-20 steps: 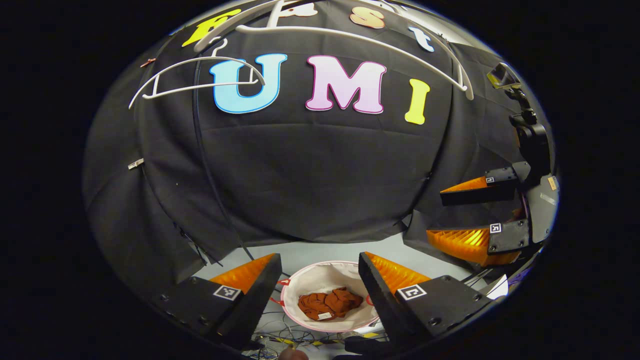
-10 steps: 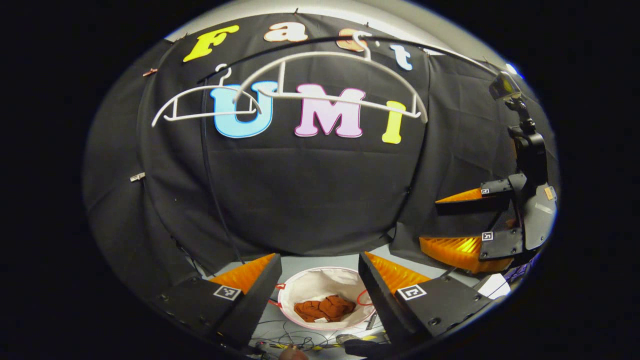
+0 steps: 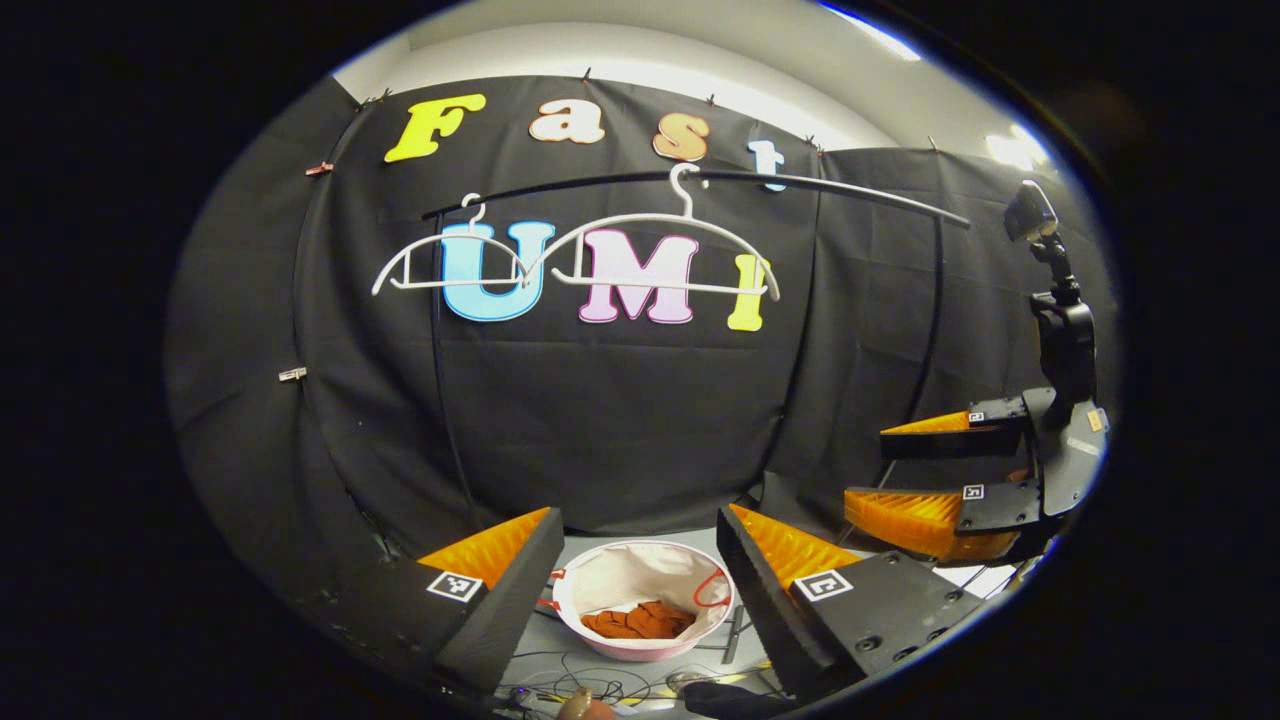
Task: Grasp the clothes on the hanger with both hands and then place them into the laundry hamper below.
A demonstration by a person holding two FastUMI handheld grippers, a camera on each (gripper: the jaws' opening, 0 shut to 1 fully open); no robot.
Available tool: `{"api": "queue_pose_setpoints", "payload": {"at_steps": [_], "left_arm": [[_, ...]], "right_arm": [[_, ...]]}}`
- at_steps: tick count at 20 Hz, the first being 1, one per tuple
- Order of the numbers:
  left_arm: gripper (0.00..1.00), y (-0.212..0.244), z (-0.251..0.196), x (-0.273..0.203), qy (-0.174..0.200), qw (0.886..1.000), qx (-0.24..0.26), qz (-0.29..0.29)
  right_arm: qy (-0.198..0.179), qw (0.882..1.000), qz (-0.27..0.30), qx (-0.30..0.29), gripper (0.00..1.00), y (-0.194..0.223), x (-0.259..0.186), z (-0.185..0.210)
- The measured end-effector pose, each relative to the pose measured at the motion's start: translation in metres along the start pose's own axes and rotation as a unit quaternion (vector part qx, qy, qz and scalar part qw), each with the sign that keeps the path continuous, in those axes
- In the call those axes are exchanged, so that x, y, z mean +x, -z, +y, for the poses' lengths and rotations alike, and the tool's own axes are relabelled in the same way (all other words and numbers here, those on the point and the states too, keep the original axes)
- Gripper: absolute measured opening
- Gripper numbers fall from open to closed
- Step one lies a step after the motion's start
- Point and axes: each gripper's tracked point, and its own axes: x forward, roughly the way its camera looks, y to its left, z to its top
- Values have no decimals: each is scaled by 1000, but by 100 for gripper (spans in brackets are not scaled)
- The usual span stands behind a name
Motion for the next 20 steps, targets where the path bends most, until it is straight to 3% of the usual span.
{"api": "queue_pose_setpoints", "payload": {"at_steps": [8,12,16,20], "left_arm": [[97,-60,-21,-63,10,996,29,-78],[96,-98,-28,-90,14,991,23,-134],[97,-132,-30,-113,11,983,19,-183],[97,-170,-33,-140,-9,971,19,-237]], "right_arm": [[41,995,-80,49,98,-57,-68,4],[71,984,-156,56,98,-107,-101,-4],[61,971,-213,88,97,-133,-117,3],[55,962,-255,83,97,-153,-135,6]]}}
